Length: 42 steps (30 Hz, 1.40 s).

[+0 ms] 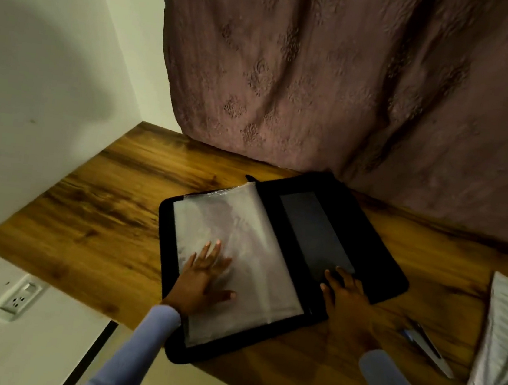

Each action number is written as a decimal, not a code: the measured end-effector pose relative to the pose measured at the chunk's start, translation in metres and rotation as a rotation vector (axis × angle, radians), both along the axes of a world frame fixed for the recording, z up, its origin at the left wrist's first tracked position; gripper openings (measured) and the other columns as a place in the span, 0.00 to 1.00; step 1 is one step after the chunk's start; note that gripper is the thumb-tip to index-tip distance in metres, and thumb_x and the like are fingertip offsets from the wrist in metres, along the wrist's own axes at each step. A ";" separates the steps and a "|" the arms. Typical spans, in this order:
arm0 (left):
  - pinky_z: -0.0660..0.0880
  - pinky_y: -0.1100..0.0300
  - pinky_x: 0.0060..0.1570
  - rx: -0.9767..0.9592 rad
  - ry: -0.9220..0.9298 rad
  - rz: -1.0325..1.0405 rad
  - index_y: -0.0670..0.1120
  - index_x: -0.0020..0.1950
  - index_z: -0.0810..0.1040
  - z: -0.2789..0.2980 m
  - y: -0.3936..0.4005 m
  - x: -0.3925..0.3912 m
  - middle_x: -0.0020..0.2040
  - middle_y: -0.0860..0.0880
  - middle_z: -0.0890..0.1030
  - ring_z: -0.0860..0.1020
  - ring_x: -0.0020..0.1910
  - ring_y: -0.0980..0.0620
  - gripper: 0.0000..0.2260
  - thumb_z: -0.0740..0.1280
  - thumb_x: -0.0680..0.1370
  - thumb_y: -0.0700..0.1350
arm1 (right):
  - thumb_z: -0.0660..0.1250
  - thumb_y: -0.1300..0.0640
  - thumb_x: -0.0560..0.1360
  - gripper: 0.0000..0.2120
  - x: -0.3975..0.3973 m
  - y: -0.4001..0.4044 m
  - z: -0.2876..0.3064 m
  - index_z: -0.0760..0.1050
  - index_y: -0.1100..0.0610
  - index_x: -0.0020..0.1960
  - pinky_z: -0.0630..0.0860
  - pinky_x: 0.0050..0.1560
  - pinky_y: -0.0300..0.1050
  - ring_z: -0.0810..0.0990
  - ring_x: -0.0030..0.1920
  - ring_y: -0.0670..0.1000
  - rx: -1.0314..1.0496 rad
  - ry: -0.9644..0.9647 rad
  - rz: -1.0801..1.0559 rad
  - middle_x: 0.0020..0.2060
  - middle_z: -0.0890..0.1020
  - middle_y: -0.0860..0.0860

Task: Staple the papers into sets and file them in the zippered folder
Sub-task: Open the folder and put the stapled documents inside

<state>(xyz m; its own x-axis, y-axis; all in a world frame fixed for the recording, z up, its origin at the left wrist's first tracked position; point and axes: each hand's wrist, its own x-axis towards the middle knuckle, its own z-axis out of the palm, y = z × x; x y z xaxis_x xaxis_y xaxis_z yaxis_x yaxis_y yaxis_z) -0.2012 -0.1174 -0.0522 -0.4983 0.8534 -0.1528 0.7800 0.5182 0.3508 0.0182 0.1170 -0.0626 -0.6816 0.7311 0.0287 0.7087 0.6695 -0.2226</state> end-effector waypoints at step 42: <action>0.71 0.63 0.52 0.072 -0.718 -0.284 0.39 0.60 0.78 0.026 0.390 0.438 0.59 0.42 0.80 0.78 0.59 0.43 0.13 0.66 0.76 0.38 | 0.69 0.58 0.73 0.07 0.352 0.090 0.028 0.79 0.55 0.51 0.80 0.47 0.44 0.81 0.53 0.56 0.044 0.275 -0.739 0.56 0.80 0.53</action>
